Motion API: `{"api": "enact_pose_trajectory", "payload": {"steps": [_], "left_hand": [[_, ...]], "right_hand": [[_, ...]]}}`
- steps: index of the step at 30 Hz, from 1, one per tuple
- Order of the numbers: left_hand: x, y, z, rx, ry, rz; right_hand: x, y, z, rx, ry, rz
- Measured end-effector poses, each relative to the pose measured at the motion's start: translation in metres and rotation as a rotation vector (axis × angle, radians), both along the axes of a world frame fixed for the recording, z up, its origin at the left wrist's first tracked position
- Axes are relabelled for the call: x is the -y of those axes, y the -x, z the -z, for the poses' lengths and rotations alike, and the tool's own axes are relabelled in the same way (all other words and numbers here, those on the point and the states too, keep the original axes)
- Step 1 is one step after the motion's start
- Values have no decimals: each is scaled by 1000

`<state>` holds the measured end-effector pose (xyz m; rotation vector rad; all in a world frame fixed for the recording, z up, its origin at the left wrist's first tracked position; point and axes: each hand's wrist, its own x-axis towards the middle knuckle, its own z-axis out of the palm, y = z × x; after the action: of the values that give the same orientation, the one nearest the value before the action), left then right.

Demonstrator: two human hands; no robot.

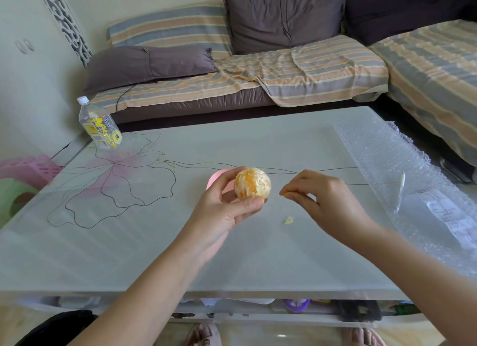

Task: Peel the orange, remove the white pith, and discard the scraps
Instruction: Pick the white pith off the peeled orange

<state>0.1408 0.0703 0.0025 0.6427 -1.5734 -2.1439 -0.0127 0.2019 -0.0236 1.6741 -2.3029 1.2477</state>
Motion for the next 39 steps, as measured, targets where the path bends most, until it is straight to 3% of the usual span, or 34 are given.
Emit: {"api": "enact_pose_trajectory", "payload": {"steps": [6, 12, 22, 31, 39], "left_hand": [[4, -1, 6, -19, -77, 51], [4, -1, 7, -53, -56, 104], [6, 0, 11, -46, 29, 112], [-3, 3, 11, 2, 491, -34], [-4, 7, 16, 18, 549, -34]], "right_hand": [[7, 10, 19, 85, -315, 111], [12, 6, 16, 129, -371, 182], [12, 6, 11, 191, -280, 209], [8, 1, -2, 207, -155, 231], [7, 0, -7, 274, -51, 198]]}}
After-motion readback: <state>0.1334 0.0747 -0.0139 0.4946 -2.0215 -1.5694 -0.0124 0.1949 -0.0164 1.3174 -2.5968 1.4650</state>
